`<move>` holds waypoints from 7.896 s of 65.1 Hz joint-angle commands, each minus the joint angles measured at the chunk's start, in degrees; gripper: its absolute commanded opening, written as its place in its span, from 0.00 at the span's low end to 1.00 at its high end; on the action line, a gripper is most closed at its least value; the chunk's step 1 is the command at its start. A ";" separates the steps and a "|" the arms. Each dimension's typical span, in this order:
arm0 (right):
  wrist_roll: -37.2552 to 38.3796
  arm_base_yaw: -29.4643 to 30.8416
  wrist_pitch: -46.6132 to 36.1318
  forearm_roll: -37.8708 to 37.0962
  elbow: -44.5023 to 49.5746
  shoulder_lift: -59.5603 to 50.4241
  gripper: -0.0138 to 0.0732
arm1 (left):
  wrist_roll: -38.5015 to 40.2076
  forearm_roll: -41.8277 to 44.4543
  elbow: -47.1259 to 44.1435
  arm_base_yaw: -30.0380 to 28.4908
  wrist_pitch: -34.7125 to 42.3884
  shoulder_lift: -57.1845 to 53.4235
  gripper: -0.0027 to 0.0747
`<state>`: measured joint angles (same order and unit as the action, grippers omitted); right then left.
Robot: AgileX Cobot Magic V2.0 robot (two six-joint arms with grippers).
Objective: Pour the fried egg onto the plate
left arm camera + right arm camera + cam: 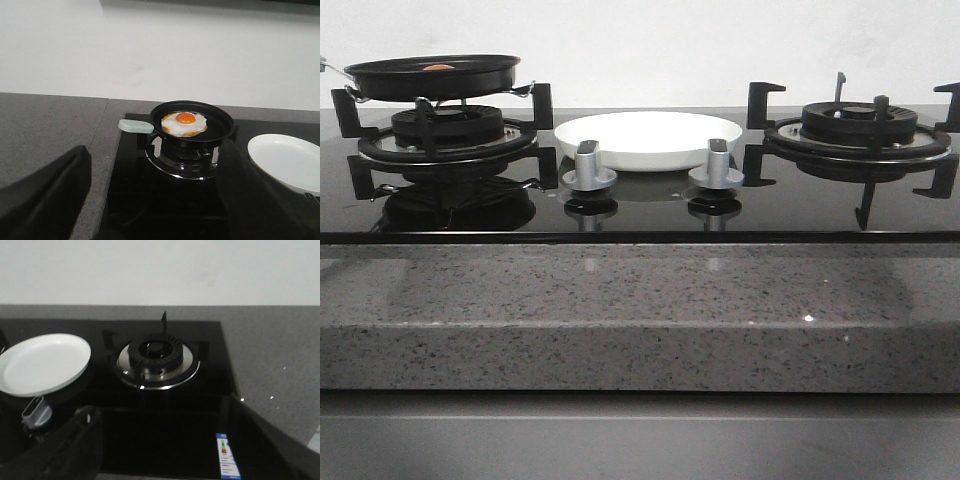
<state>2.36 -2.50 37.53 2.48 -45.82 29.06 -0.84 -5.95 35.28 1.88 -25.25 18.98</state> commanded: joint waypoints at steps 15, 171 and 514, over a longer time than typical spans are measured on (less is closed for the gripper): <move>-12.50 -8.92 7.62 9.63 -15.57 19.95 0.78 | 0.41 -0.58 1.82 0.00 4.72 1.01 0.62; 7.04 -7.87 37.54 20.25 -78.92 94.52 0.14 | 0.41 -0.58 1.82 0.00 4.52 1.01 0.18; -8.11 -13.36 21.43 17.55 -46.42 69.92 0.08 | -22.92 -68.70 43.49 -21.14 -32.22 80.53 0.90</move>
<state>-5.21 -15.96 60.76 18.97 -91.01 101.68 -23.58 -69.97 76.80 -19.15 -55.88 101.98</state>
